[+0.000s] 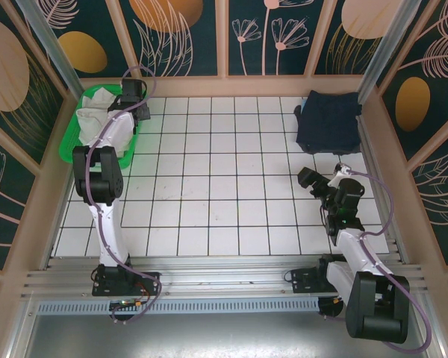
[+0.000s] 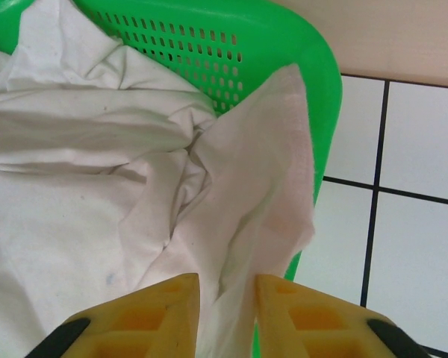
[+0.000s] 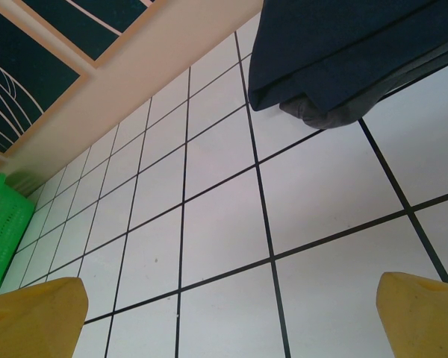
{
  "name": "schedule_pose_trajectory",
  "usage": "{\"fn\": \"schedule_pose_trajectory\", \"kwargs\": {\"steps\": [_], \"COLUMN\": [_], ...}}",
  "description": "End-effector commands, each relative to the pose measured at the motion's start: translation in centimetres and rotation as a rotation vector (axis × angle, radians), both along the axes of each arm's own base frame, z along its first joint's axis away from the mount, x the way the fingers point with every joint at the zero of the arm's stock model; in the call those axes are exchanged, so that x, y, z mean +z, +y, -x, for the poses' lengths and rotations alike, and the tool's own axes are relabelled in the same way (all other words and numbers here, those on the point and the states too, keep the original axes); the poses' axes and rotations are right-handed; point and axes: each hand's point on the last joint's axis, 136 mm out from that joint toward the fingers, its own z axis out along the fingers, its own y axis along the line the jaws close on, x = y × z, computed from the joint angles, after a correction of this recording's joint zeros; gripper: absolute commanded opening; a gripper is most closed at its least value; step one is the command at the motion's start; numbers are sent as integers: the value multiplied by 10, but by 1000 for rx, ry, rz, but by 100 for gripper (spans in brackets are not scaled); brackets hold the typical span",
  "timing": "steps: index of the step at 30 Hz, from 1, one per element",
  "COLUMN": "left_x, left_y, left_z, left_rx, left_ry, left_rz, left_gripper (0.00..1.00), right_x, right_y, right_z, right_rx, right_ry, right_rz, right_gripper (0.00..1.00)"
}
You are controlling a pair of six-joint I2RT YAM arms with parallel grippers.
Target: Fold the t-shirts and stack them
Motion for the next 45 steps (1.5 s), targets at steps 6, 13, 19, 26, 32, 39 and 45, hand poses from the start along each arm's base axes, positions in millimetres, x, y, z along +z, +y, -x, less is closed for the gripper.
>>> {"fn": "schedule_pose_trajectory", "kwargs": {"steps": [6, 13, 19, 26, 32, 39, 45], "left_x": [2, -21, 2, 73, 211, 386, 471], "left_y": [5, 8, 6, 16, 37, 10, -72], "left_z": [-6, -6, -6, 9, 60, 169, 221], "left_rx": [21, 62, 80, 107, 185, 40, -422], "left_ry": [-19, 0, -97, -203, -448, -940, -1095], "left_rz": [4, 17, 68, 16, -62, 150, 470], "left_gripper": [36, 22, 11, 0, 0, 0, 0], "right_x": [12, 13, 15, 13, 14, 14, 15], "right_y": [-5, -5, -5, -5, -4, -3, 1], "right_z": [-3, -2, -1, -2, -2, -1, -2], "right_rx": [-25, -24, -26, -25, -17, -12, 11], "right_ry": [-43, -48, -55, -52, -54, -59, -62], "right_rz": [-5, -5, -3, -6, -8, -10, -22], "right_gripper": [99, 99, 99, 99, 99, 99, 99]}}
